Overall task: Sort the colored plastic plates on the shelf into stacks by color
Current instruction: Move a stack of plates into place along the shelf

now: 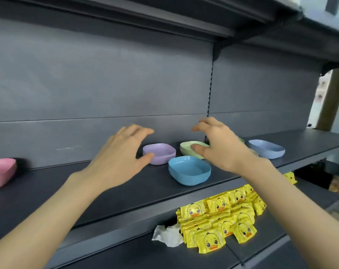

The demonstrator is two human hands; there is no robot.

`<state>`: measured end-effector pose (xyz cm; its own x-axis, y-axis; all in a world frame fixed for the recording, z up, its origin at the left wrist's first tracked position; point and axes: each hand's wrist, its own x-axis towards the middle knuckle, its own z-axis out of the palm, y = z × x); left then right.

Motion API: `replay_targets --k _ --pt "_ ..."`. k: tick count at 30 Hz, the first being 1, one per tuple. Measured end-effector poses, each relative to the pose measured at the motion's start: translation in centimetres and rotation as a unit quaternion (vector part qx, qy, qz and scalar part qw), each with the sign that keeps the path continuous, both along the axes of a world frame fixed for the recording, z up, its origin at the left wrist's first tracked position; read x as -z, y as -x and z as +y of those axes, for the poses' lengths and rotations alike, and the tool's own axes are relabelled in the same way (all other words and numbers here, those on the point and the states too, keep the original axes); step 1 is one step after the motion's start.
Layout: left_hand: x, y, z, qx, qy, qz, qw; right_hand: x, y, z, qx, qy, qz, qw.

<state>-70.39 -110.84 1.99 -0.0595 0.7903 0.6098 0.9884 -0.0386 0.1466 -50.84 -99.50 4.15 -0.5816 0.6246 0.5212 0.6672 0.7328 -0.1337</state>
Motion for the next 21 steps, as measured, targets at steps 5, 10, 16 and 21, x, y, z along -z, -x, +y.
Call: replay_targets --k 5,10,16,21 --pt "0.5 -2.4 7.2 0.033 0.001 0.012 0.999 1.3 -3.0 6.1 0.03 0.002 -0.016 0.999" --pt "0.1 -4.4 15.4 0.065 -0.003 0.023 0.998 1.1 -5.2 13.3 0.061 0.006 -0.034 0.998" --pt "0.2 -6.8 24.6 0.107 0.031 -0.009 0.994 0.5 -7.4 21.0 0.09 0.025 -0.032 0.995" --pt "2.0 -9.2 31.0 0.11 0.094 -0.058 0.988 1.6 -9.4 26.3 0.088 0.061 -0.037 0.994"
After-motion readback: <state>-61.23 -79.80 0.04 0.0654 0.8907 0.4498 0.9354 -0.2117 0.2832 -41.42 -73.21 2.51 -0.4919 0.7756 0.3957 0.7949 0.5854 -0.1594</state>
